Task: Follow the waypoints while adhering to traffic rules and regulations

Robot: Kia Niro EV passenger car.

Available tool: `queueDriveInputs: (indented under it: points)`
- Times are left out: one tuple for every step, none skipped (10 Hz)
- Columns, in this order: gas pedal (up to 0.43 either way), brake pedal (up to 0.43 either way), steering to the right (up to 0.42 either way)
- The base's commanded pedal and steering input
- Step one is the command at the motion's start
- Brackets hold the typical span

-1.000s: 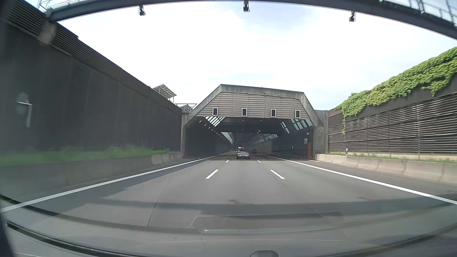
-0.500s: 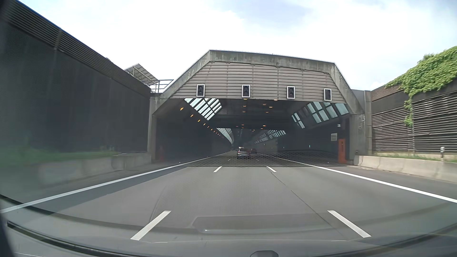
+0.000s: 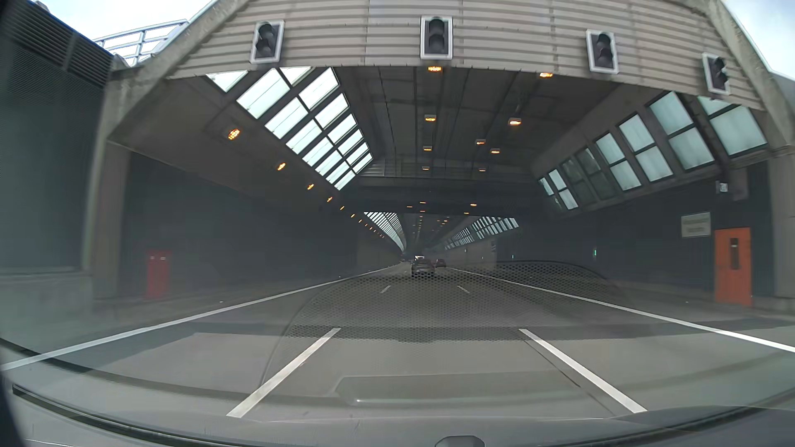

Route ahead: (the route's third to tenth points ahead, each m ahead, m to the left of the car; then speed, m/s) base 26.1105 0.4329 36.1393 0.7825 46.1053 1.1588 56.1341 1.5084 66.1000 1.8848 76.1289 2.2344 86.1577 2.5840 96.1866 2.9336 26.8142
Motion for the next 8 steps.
queueDriveInputs:
  points:
    - [0.15,0.0,0.001]
    - [0.15,0.0,0.001]
    - [0.15,0.0,0.001]
    - [0.15,0.0,0.001]
    - [0.15,0.0,0.001]
    - [0.15,0.0,0.001]
    - [0.15,0.0,0.001]
    - [0.15,0.0,0.001]
